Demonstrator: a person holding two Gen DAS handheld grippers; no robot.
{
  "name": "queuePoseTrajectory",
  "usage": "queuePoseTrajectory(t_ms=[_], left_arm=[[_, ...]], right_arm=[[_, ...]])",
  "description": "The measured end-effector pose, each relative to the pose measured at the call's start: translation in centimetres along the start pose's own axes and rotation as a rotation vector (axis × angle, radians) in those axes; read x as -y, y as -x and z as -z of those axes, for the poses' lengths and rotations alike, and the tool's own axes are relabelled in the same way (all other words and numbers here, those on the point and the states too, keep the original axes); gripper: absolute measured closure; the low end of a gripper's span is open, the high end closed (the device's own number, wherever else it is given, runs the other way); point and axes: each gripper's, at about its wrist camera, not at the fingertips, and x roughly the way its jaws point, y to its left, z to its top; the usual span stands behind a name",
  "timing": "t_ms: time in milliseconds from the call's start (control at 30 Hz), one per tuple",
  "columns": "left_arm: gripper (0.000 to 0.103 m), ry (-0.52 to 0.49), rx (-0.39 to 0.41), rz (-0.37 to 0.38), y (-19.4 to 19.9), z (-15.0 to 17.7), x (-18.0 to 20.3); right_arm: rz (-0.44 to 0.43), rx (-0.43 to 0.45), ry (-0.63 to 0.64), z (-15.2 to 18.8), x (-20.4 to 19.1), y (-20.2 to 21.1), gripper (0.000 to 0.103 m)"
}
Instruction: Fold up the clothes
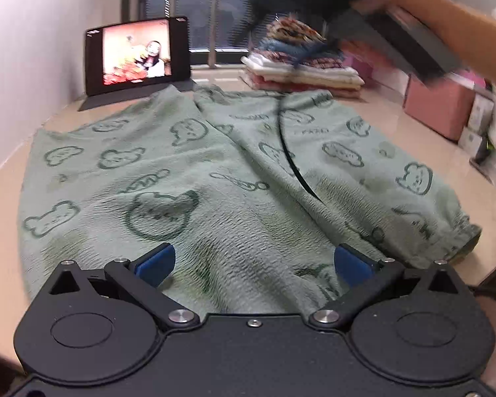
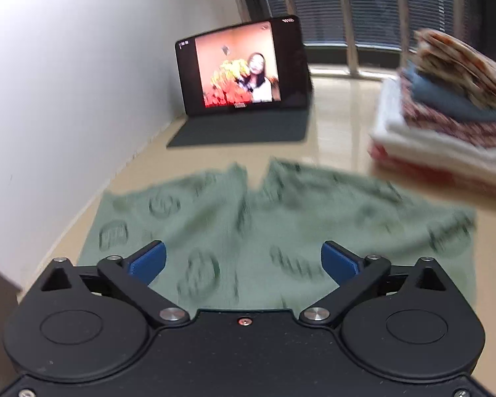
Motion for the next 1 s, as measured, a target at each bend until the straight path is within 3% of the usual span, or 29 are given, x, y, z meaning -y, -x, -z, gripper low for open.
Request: queuePoseTrajectory(t_ms=[300,633,1000], left_arm=[[0.0,0.063,0.013,-0.075,4.5,1.3,0.9],[0.0,0.089,0.019,-0.123,8.5,3.6,2.2],[0.0,0.165,0.084,-0.137,11.9,5.9,4.5]], right_arm=[[0.012,0.001,0.024,9.3,1.1,8.0,0.001],[0.139,0.077,0.259,18.1,-3.6,14.7,0.001],[0.137,0.159,0.155,25.7,-5.9,17.9,0.001]])
